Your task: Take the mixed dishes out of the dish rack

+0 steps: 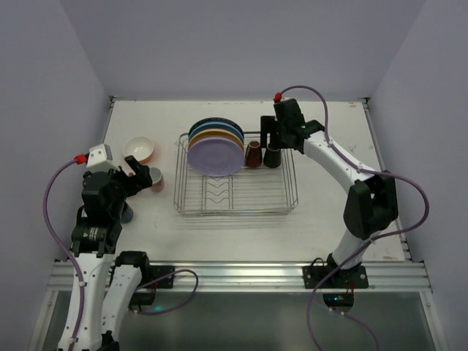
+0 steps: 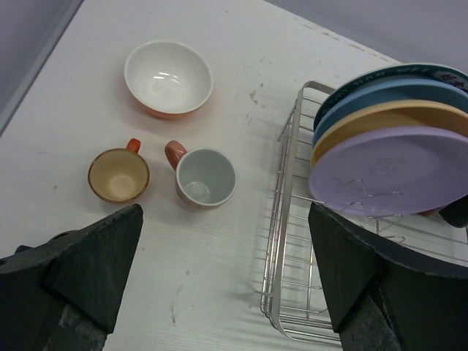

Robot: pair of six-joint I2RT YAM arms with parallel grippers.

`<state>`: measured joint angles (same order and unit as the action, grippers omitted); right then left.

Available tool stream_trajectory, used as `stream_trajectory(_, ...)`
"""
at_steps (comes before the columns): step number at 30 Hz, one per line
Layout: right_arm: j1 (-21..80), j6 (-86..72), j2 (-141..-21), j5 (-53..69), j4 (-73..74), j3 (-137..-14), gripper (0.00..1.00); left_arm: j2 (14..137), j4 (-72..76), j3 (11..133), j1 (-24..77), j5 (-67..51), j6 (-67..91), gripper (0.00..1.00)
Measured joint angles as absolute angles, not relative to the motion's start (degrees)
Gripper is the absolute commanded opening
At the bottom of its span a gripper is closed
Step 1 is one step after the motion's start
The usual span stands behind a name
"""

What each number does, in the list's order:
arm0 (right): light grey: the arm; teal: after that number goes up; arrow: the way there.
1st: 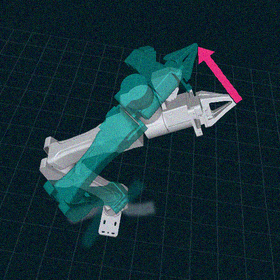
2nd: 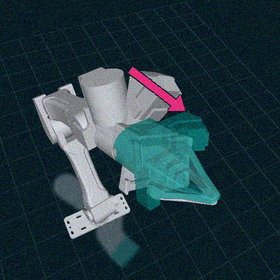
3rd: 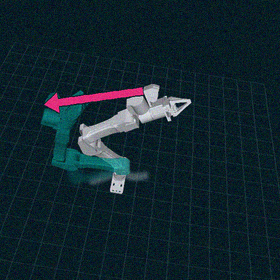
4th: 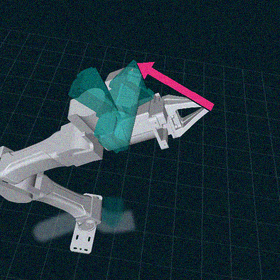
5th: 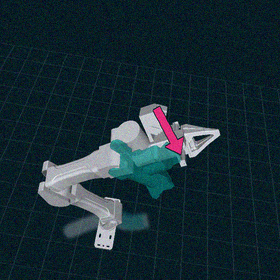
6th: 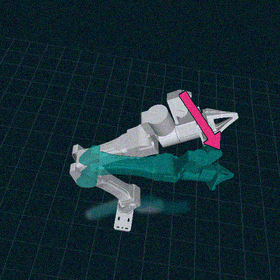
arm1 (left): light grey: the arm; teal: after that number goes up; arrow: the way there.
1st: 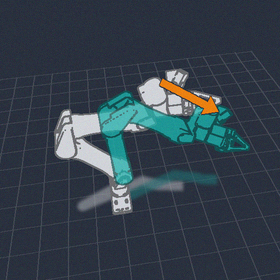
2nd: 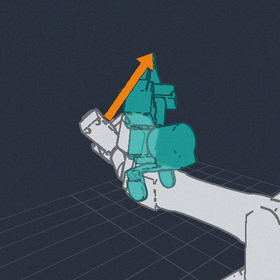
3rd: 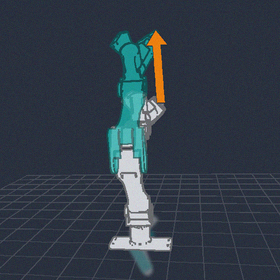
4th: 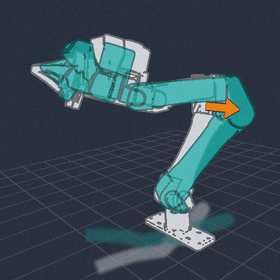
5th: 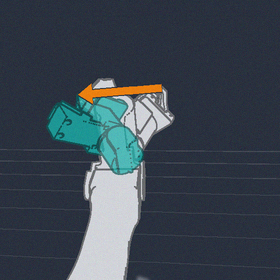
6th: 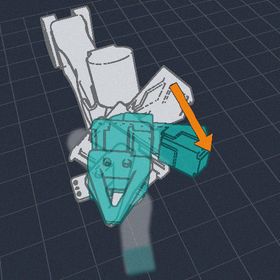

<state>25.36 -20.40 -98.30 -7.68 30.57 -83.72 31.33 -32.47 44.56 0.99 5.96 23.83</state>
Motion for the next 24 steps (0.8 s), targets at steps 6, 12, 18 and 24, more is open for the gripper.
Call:
stream_trajectory(6, 24.7, -19.1, -103.4, -9.5, 33.4, -88.3, 0.75, 31.7, -31.2, 44.2, 2.6, 9.0, 23.8, 1.00)
stream_trajectory(12, 23.6, -18.3, -105.5, -9.5, 33.9, -89.1, 0.75, 32.4, -30.9, 44.1, 3.3, 9.5, 23.8, 1.00)
stream_trajectory(18, 22.9, -17.2, -109.3, -9.0, 34.4, -89.5, 0.73, 33.0, -30.9, 44.1, 3.6, 9.5, 23.8, 1.00)
stream_trajectory(24, 22.7, -16.3, -112.2, -7.8, 34.8, -91.2, 0.66, 33.9, -30.9, 44.1, 3.6, 9.5, 23.8, 1.00)
